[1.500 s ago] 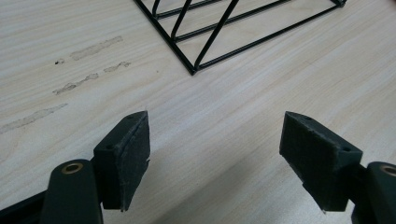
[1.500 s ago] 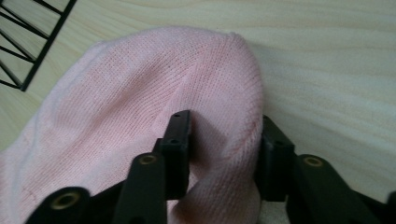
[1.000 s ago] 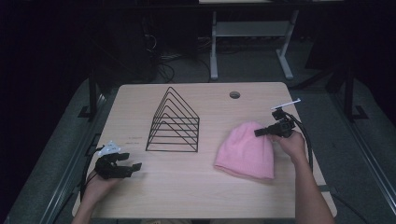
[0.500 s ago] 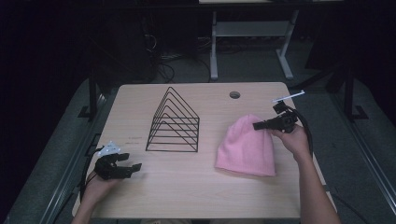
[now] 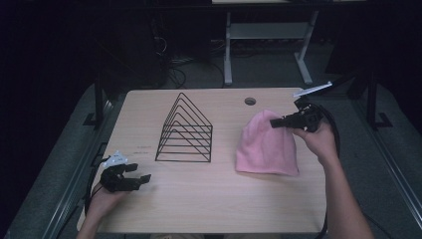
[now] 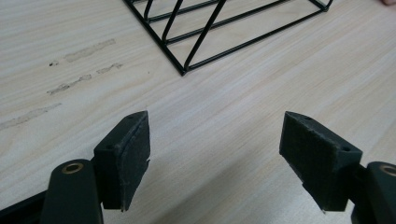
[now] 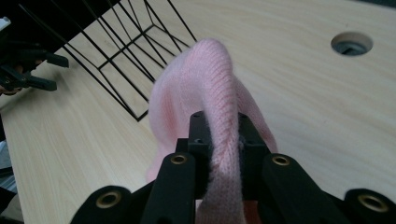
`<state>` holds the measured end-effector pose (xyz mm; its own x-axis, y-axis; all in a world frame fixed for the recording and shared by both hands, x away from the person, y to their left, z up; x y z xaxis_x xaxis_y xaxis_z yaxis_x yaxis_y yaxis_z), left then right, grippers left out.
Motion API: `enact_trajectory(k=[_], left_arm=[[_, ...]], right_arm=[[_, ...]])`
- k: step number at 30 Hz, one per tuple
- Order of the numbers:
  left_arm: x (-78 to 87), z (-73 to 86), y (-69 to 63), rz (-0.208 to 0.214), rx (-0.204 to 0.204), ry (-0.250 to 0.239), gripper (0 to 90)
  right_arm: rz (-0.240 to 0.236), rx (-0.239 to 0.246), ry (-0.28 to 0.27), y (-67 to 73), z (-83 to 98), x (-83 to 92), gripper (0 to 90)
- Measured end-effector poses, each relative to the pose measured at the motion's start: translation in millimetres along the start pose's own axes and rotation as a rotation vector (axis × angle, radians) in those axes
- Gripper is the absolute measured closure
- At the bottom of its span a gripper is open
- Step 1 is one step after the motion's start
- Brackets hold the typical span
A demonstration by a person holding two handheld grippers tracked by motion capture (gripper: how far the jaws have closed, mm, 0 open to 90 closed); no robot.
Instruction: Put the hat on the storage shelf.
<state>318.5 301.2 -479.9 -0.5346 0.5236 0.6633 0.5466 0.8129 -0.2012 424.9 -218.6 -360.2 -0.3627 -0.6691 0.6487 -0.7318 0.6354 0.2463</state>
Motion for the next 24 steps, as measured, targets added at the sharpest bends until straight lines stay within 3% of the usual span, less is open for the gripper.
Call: enact_trajectory(k=[3,13,16,22,24], left_arm=[[4.6,-4.5,-0.8,0.017,-0.001,-0.011,24.8],[18.0,-22.2,-4.8,0.060,-0.040,-0.001,25.4],[23.1,-30.1,-7.8,0.084,-0.069,0.008,25.4],[28.1,-41.7,-13.8,0.123,-0.085,0.037,25.4],[30.9,-49.5,-17.2,0.142,-0.115,0.047,25.4]], right_arm=[[0.008,0.031,-0.026,2.2,-12.7,11.0,79.9],[0.021,0.068,-0.055,0.6,-36.3,26.6,80.0],[0.021,0.081,-0.067,1.9,-43.6,31.9,80.0],[0.030,0.102,-0.075,6.7,-57.1,42.1,79.9],[0.031,0.108,-0.076,9.1,-60.6,44.9,79.9]])
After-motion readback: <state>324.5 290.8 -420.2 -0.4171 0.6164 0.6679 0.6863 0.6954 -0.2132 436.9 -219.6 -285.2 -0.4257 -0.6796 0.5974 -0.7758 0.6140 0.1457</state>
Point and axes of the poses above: each handheld gripper's, and its own axes: x roughly backward along the jaws, z roughly out of its underside, y roughly to its left, the point moved 4 cm from there along -x, roughly forward along the jaws, and after that the axes turned 6 degrees about x, right-handed, at the moved point
